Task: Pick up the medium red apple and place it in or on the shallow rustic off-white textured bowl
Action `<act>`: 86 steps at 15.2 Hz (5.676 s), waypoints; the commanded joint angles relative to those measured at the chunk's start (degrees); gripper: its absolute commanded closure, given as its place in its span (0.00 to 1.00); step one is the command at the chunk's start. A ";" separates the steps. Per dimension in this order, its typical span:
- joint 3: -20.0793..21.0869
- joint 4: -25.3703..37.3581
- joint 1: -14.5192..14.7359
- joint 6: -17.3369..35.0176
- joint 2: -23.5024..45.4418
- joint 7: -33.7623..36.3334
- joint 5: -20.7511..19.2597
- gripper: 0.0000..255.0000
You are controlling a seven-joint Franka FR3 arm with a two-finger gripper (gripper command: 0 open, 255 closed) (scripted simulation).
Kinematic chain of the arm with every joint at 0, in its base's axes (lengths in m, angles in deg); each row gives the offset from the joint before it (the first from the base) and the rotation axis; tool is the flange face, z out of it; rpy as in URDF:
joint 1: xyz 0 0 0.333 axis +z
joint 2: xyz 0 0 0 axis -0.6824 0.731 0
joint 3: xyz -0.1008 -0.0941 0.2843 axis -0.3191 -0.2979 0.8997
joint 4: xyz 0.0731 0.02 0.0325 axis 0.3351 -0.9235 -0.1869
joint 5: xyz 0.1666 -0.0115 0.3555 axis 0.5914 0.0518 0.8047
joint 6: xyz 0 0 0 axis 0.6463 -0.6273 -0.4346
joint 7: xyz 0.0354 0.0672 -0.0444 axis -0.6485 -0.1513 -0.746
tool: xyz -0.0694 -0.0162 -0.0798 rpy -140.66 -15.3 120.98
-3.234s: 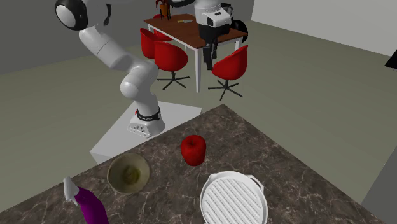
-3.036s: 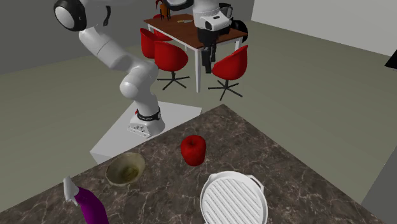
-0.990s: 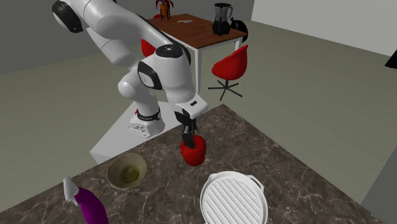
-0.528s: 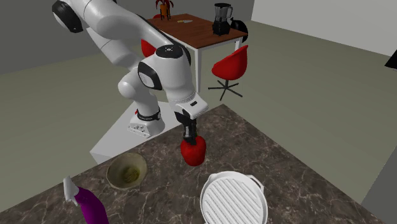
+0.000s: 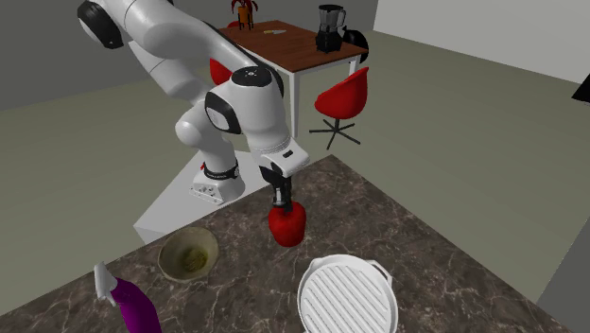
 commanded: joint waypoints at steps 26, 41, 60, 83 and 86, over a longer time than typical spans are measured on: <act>5.97 16.58 0.82 -21.48 -4.93 1.35 3.21 1.00; 1.53 26.77 -2.57 -35.02 -9.30 -7.25 0.05 1.00; -10.12 35.61 -5.43 -42.39 -11.36 -22.10 -6.95 1.00; -16.15 18.05 -8.28 -27.99 -15.23 -21.57 -12.78 1.00; -16.15 18.05 -8.28 -27.99 -15.24 -21.57 -12.78 1.00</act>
